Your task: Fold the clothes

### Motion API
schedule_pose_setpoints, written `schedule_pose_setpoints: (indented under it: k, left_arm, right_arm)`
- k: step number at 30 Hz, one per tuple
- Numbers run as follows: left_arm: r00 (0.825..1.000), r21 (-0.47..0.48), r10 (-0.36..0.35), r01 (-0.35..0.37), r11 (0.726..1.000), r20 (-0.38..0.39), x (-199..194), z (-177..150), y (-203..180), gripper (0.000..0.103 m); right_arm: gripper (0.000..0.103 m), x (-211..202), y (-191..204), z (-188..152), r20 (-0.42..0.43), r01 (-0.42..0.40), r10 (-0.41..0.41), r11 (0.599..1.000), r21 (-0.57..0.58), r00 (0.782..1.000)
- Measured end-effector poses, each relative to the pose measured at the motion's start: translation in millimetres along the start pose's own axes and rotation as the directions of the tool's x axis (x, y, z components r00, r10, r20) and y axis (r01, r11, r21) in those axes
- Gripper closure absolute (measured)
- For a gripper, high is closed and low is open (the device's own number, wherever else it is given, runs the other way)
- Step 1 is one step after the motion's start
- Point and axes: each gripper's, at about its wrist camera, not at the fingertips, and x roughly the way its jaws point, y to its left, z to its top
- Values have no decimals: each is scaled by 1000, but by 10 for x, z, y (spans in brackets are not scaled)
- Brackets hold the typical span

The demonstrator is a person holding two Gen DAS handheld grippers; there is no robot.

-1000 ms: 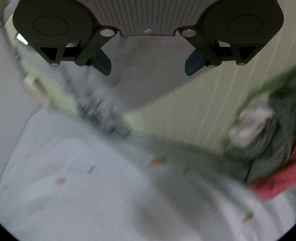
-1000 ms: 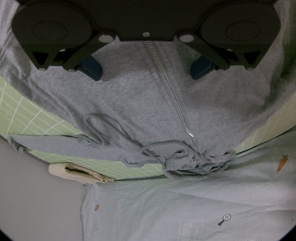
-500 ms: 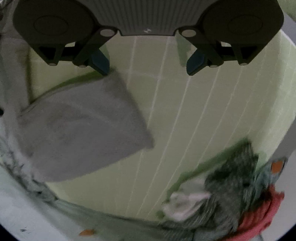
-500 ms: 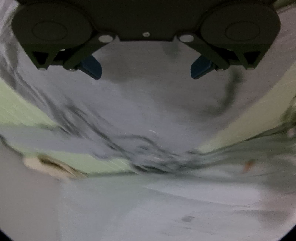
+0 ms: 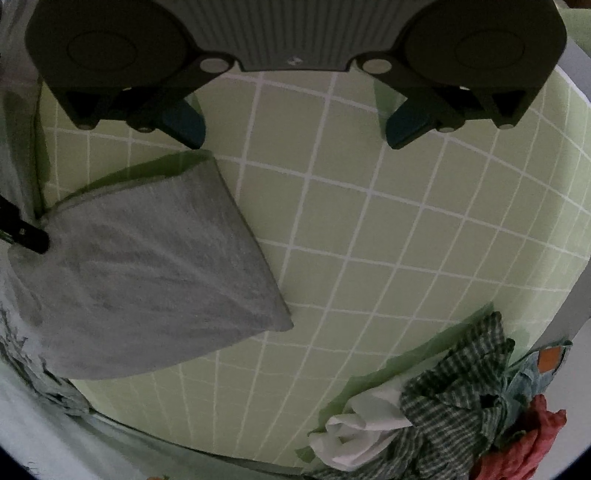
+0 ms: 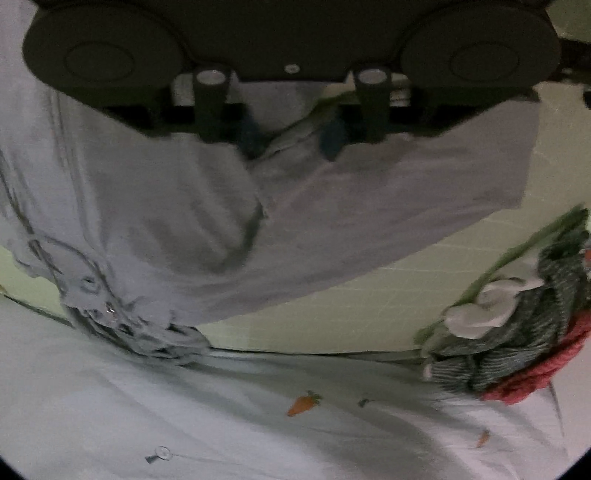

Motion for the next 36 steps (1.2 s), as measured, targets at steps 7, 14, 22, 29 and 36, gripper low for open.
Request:
schedule_pose_setpoints:
  k: [7,14,22,29,36]
  left_arm:
    - [997,-80,16,-11,997,71,-268,79,-68,0]
    - [976,-90,32,-12,996,217,-706,113,-686,0]
    - [971,73,-20,2,997,236,-835,-134,-1697,0]
    - [953,54,-3,-14,998,303,-929,-98,-1992,0]
    - [967,-23,60,-56,998,248,-685,164,-1959,0]
  right_arm:
    - [95,-252,-249,213,106,-83,73,992,94,992]
    - [96,-667,-904,533,239,-71,40,990,119,970]
    - [95,-954,-2082,482,256,71,-125,975,211,959]
    - [95,-1249,-2878,170,196,212,-272,936,280,942]
    - [62,-958,-3245,-87,74,227,-270,906,357,960]
